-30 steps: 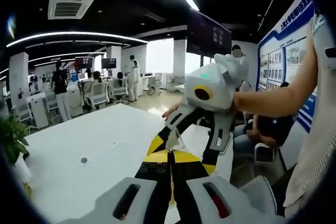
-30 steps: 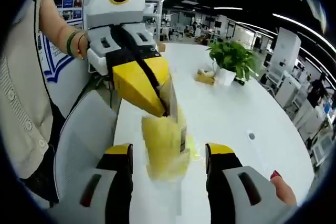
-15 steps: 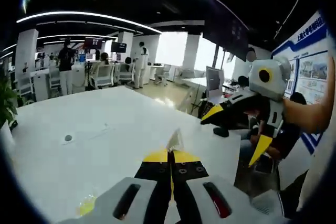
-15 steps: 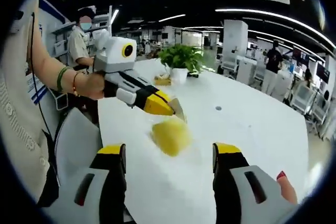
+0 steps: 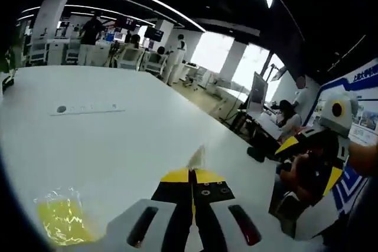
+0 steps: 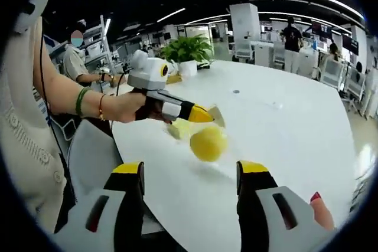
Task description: Compare the silicone blocks by pressing each to a similar depth, holding the contact briefly, and releasing to observe deformation and rebound differences across the visible hardness samples.
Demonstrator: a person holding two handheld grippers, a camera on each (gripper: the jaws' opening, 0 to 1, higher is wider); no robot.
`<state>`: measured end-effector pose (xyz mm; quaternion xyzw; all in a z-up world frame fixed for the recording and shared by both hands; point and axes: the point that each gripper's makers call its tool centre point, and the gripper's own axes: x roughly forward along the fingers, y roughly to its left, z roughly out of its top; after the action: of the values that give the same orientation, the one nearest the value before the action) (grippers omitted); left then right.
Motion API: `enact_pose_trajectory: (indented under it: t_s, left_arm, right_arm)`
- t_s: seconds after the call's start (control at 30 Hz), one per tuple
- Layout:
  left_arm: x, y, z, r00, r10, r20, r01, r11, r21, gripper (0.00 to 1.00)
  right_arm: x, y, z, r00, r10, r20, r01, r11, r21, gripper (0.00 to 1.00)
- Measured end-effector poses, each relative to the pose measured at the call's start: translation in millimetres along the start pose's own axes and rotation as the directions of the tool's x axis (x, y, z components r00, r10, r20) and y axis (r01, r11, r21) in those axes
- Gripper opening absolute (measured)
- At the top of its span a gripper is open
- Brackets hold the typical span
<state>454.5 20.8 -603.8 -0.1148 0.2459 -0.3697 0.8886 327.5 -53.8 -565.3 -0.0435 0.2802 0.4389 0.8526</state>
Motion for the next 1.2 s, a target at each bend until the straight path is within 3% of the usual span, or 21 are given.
enact_pose_trajectory:
  t_s: [0.03,0.07,0.13,0.2,0.27,0.3,0.47,0.6,0.67,0.77,0.83,1.0,1.2]
  left_arm:
    - [2,6.0,-2.1,1.0,0.018,-0.006,-0.018,0.999,-0.028,0.0]
    - [6,14.1,-5.7,0.999,0.035,-0.014,-0.036,0.993,-0.109,0.0]
    - [10,32.6,-7.2,0.996,0.09,-0.015,-0.091,0.994,-0.053,0.0]
    - [15,46.3,-13.8,0.993,0.116,-0.038,-0.12,0.986,-0.119,0.0]
    - [19,57.7,-16.8,0.99,0.133,-0.035,-0.136,0.985,-0.102,0.0]
    - [18,71.7,-21.6,0.98,0.196,-0.047,-0.2,0.972,-0.126,0.0]
    - [20,100.3,-33.6,0.965,0.256,-0.065,-0.264,0.943,-0.201,0.0]
    - [17,118.3,-46.0,0.938,0.336,-0.088,-0.347,0.915,-0.206,0.0]
    - [15,123.1,-51.2,0.929,0.358,-0.092,-0.369,0.891,-0.265,0.0]
    - [15,126.3,-57.6,0.925,0.367,-0.098,-0.38,0.889,-0.258,0.0]
    - [15,127.2,-64.2,0.923,0.368,-0.109,-0.384,0.873,-0.3,0.0]
    - [17,129.0,-76.0,0.918,0.378,-0.125,-0.398,0.864,-0.31,0.0]
    - [16,132.9,-79.0,0.914,0.383,-0.131,-0.405,0.855,-0.325,0.0]
  right_arm:
    - [0,-1,-2.1,1.0,0.0,-0.005,0.0,1.0,0.003,0.58]
    - [-1,-3,-4.4,1.0,0.001,-0.011,-0.001,1.0,0.011,0.58]
    - [-2,-5,-5.7,1.0,0.001,-0.01,-0.001,1.0,0.014,0.58]
    - [-3,-7,-5.7,1.0,0.001,-0.006,-0.001,1.0,0.021,0.57]
    - [-2,-8,-6.0,1.0,0.002,-0.004,-0.001,1.0,0.023,0.57]
    - [-2,-8,-6.6,1.0,0.002,-0.006,-0.002,1.0,0.024,0.57]
    - [1,-10,-8.7,1.0,0.012,-0.008,-0.012,0.999,0.029,0.56]
    - [4,-15,-11.7,1.0,0.016,-0.012,-0.015,0.999,0.038,0.55]
    - [7,-16,-12.7,1.0,0.017,-0.015,-0.017,0.999,0.04,0.55]
    - [10,-16,-13.6,1.0,0.024,-0.014,-0.023,0.999,0.043,0.54]
    - [11,-16,-13.9,1.0,0.027,-0.015,-0.026,0.999,0.045,0.54]
    - [12,-16,-13.3,1.0,0.027,-0.014,-0.026,0.999,0.046,0.54]
    - [11,-16,-13.1,1.0,0.02,-0.014,-0.019,0.999,0.047,0.53]
